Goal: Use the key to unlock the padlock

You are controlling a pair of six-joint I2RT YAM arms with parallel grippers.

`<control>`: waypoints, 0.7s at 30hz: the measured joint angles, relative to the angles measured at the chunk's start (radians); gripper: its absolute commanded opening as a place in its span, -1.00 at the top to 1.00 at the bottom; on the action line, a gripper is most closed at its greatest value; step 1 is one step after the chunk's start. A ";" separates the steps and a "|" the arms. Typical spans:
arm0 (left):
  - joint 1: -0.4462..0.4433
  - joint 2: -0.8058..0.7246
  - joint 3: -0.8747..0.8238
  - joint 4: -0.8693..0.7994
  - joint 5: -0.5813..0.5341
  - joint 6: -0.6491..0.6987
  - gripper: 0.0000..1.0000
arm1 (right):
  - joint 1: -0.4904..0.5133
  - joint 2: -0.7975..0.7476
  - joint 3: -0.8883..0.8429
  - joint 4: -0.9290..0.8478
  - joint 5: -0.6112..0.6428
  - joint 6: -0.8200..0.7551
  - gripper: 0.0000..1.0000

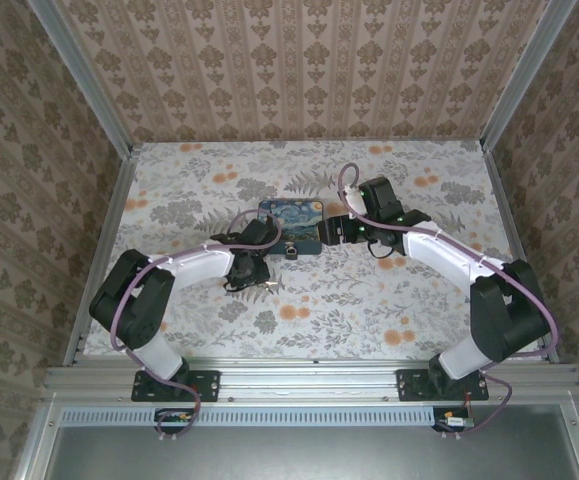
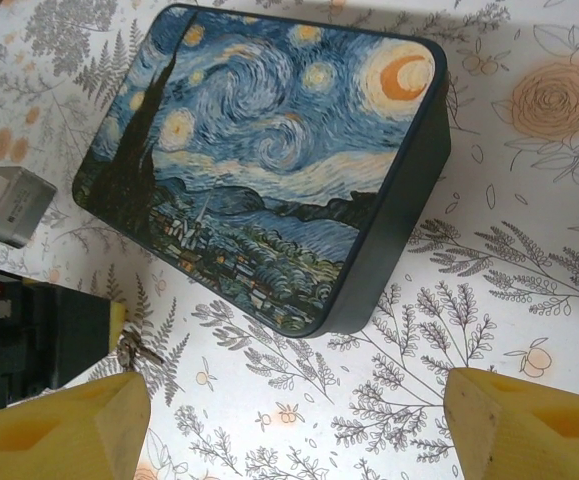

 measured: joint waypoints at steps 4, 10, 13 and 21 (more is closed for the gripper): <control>0.000 0.000 0.000 -0.010 -0.011 -0.010 0.53 | 0.005 0.005 0.000 0.000 0.000 -0.003 -0.56; 0.001 0.000 0.000 -0.018 -0.016 -0.012 0.69 | 0.040 0.004 0.000 0.000 -0.001 -0.003 -0.56; 0.013 -0.004 -0.008 -0.015 -0.003 -0.026 0.72 | 0.074 0.004 -0.001 0.001 -0.002 -0.003 -0.56; 0.026 -0.036 -0.036 0.037 0.050 -0.060 0.95 | 0.160 0.004 -0.047 0.016 -0.005 0.012 -0.56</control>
